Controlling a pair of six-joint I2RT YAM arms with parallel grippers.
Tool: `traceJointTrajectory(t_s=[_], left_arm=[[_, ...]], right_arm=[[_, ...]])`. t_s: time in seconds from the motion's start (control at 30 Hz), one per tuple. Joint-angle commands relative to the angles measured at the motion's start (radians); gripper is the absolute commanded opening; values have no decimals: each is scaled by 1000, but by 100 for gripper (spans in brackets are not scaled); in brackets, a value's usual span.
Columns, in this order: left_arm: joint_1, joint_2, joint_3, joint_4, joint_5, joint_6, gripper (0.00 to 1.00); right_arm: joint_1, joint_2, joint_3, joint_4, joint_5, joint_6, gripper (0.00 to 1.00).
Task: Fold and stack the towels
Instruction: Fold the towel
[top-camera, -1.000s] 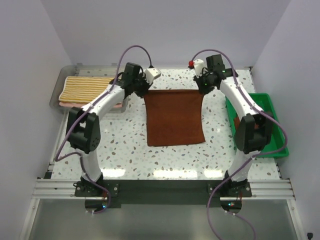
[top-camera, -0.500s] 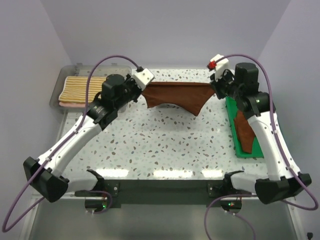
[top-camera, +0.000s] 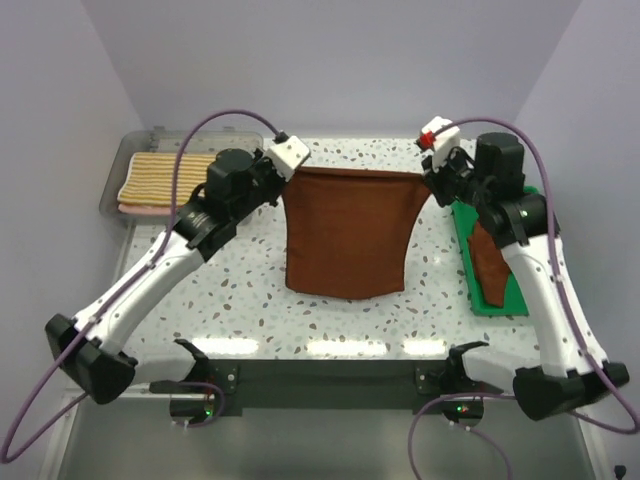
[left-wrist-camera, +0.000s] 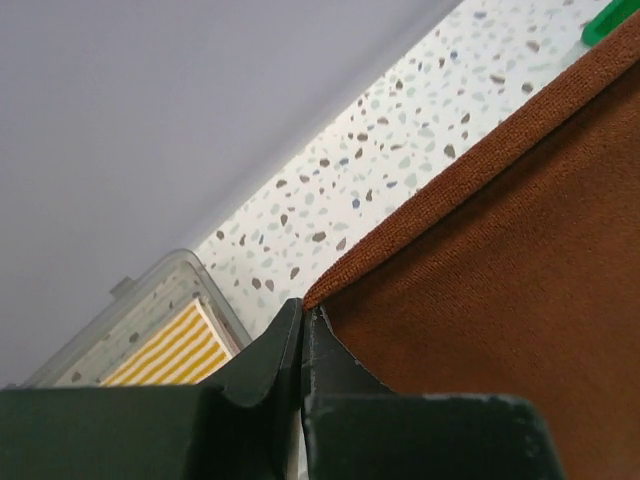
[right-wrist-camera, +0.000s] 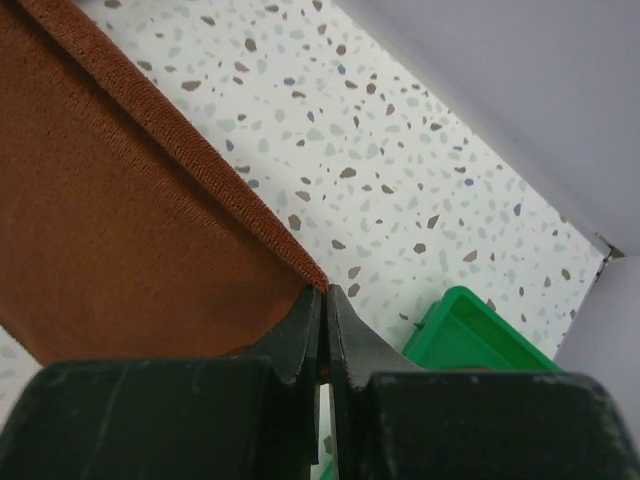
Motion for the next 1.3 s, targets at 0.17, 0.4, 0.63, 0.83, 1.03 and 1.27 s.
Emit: traceJointTrajectory(t_s=[0.17, 0.4, 0.63, 0.83, 1.03, 1.27], left_arm=[[125, 404, 109, 39, -76, 7, 0], [179, 698, 313, 51, -15, 42, 0], [179, 665, 204, 80, 0, 15, 0], [168, 561, 88, -4, 25, -88, 0], [122, 440, -50, -62, -3, -202, 0], [90, 346, -215, -101, -15, -306, 0]], right_arm=[[-10, 368, 64, 63, 118, -31, 0], [-10, 581, 146, 138, 166, -49, 0], [-10, 566, 61, 143, 181, -28, 0], [7, 480, -64, 126, 201, 111, 0], [40, 379, -227, 97, 237, 250, 0], [110, 311, -377, 114, 259, 343, 0]])
